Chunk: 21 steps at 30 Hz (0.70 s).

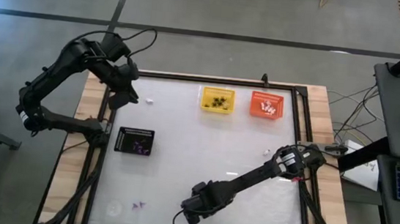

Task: Sort Halloween decoration
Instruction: Put the white skeleton toy into the orange bin

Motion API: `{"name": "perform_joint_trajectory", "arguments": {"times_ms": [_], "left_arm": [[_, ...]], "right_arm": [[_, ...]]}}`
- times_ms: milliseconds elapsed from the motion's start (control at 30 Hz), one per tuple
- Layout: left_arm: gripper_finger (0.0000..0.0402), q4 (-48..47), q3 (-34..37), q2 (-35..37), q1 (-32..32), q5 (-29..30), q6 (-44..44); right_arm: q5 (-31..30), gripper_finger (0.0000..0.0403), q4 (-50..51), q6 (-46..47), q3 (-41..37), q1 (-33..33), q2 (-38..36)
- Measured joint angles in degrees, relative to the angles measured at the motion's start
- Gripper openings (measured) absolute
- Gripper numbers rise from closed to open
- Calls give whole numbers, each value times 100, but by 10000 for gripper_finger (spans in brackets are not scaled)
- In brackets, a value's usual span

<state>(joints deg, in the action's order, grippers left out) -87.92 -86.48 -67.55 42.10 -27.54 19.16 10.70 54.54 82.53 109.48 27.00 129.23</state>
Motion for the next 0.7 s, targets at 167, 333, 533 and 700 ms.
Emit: {"name": "perform_joint_trajectory", "arguments": {"times_ms": [167, 333, 533, 700], "left_arm": [[87, 0, 2, 74, -1, -1, 0], [87, 0, 2, 170, 0, 1, 0], [87, 2, 2, 207, -2, 0, 0], [87, 1, 2, 207, -1, 1, 0]], "right_arm": [[-23, 9, 109, -163, 155, 3, 0], [-73, 8, 324, -466, 446, 0, -97], [-513, 8, 665, -675, 678, 0, -313], [-871, 8, 778, -774, 680, -63, -424]]}}
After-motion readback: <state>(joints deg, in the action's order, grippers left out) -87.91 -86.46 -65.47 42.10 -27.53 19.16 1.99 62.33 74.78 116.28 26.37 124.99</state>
